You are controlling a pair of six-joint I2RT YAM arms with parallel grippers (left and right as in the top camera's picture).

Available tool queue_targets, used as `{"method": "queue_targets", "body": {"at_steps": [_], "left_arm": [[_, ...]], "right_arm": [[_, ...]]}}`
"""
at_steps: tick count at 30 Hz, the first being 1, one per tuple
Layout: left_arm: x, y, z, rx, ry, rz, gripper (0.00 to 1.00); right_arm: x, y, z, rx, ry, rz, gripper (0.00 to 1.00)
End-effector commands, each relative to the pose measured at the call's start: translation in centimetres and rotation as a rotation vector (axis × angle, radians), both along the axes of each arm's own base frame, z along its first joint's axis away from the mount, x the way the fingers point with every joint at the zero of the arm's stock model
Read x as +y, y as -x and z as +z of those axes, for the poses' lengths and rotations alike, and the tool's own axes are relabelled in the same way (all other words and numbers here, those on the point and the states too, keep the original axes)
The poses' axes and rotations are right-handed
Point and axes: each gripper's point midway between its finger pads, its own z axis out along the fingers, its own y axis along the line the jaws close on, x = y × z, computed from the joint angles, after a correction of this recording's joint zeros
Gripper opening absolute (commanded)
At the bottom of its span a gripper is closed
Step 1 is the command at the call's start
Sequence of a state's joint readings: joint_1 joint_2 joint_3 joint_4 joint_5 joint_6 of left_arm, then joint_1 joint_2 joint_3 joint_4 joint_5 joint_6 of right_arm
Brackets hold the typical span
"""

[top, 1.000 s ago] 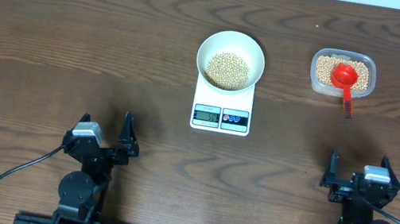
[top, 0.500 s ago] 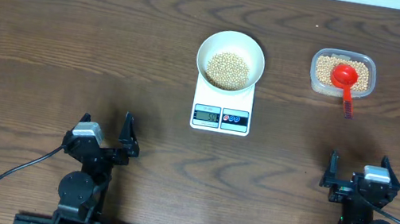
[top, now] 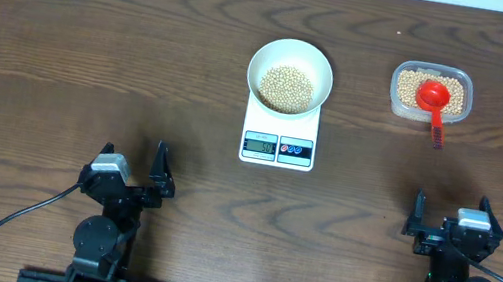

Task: Scoop item into bowl and weigh 50g on scale

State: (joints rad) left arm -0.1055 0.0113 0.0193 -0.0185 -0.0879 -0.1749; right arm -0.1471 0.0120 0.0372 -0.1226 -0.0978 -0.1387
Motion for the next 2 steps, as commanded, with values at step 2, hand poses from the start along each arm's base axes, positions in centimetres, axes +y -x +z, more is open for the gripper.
{"method": "queue_targets", "body": {"at_steps": [2], "left_arm": [[0.33,0.10,-1.87,0.063,-0.031,0.013,0.96]], "right_arm": [[0.13,-0.01,-0.21,0.000,-0.006,0.006,0.99]]}}
